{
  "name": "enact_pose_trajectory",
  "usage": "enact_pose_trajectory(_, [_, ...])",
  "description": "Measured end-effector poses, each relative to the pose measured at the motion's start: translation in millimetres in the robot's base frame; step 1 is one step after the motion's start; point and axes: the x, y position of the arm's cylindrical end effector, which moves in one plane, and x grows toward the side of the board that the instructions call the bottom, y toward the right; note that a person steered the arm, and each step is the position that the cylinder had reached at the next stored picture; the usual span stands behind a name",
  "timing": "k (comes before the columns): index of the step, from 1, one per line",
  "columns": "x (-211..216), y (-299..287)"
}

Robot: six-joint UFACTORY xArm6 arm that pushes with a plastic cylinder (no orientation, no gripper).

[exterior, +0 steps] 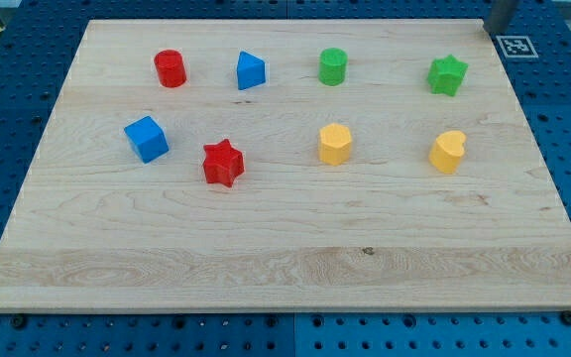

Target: Move the green star towards the yellow heart

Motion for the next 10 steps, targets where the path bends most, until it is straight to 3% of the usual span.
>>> enact_pose_trajectory(2, [50.8, -7.8])
enact_pose_trajectory(5, [58.4, -38.7])
enact_pose_trajectory(10, [109.5, -75.1])
